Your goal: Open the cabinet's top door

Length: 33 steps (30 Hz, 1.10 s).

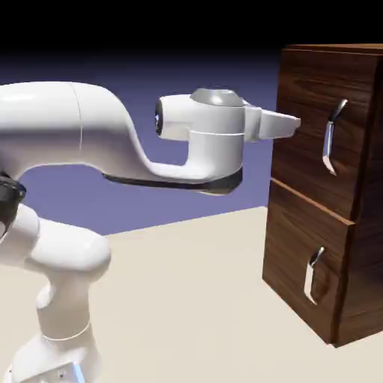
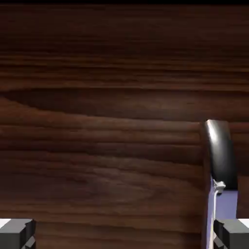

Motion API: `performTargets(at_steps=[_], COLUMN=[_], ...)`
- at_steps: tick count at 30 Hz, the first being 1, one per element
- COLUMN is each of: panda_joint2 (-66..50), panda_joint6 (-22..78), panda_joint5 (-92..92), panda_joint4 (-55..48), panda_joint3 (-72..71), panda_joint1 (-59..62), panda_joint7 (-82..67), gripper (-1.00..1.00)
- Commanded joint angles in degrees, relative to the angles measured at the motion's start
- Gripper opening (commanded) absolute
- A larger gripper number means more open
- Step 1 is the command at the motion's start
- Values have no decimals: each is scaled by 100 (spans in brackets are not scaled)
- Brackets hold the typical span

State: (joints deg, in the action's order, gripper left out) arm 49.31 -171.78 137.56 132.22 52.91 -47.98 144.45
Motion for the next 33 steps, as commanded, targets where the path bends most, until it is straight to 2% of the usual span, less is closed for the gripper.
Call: performTargets(at_steps=[1,11,13,19,20,33], panda_joint2=[30,332,335,28,28,-549], panda_joint6=[4,44,45,159,159,1613], panda_joint5=[250,2740,2770,2844,2844,1398], panda_joint4=[-52,-573,-580,-1348,-1348,402], panda_joint3=[96,1054,1065,1735,1735,-302], panda_joint1=[-86,-942,-952,-2015,-2015,476], panda_joint7=[185,2032,2054,2093,2093,2155], gripper=[0,0,0,0,-100,-100])
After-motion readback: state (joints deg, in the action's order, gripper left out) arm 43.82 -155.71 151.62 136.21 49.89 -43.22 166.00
